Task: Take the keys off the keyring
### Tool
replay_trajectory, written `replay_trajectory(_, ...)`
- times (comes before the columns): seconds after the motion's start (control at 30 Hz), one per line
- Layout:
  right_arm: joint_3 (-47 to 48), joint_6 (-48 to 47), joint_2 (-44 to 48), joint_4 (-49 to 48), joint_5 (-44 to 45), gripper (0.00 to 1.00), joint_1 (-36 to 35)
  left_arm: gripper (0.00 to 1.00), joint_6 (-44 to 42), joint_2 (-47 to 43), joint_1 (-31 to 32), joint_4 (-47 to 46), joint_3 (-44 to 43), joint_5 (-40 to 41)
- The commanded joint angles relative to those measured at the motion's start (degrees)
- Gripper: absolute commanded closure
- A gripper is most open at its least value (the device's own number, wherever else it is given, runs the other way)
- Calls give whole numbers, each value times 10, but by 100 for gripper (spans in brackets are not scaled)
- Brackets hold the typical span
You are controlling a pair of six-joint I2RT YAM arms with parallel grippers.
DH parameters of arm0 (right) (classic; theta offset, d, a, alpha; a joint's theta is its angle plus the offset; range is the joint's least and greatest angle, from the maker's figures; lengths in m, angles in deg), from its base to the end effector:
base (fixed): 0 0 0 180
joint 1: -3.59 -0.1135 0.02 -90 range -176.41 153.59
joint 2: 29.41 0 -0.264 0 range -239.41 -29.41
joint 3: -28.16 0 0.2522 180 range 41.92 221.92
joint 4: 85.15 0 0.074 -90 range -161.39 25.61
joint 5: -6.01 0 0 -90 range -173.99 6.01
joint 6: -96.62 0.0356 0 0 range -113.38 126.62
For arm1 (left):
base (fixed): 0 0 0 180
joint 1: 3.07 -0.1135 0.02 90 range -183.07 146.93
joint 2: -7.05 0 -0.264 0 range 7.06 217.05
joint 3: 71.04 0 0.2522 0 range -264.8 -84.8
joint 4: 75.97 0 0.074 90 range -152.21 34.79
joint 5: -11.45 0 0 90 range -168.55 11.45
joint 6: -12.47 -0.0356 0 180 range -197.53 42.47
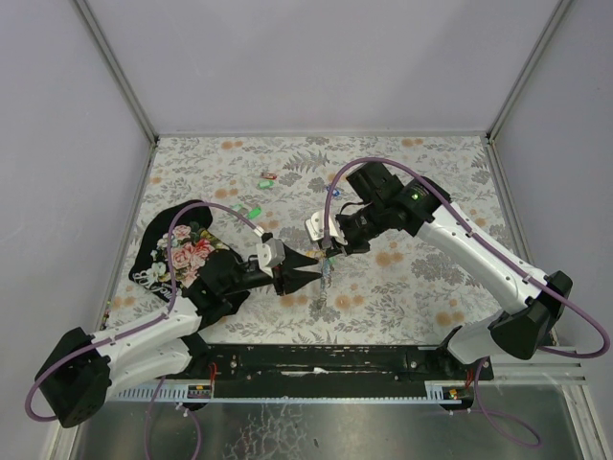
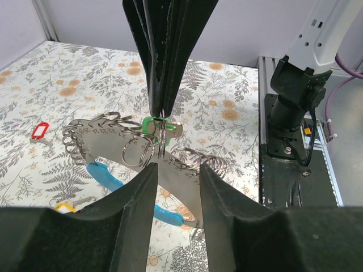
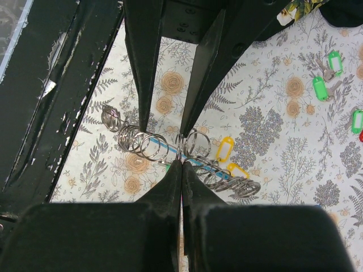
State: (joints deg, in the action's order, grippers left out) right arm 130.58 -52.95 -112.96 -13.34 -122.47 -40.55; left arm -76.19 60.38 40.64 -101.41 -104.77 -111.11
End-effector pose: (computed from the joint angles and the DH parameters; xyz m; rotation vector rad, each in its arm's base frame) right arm 0.1930 0.2181 0.3761 -2.0015 1.2252 0.7013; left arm 0.1338 -0.1544 0.2512 0.9943 1.2232 -1.0410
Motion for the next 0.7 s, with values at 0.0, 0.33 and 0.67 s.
replay_trajectory(0.0, 16, -4, 26, -1, -20, 100, 2, 66, -15, 3, -4, 6, -21, 12)
replay_trajectory(0.33, 5, -4, 30, -1, -26, 100, 2, 70, -16, 9, -3, 4, -36, 6)
replay_trajectory(0.67, -3, -5, 30, -5, -26, 100, 2, 78, -5, 14, -4, 11, -47, 17)
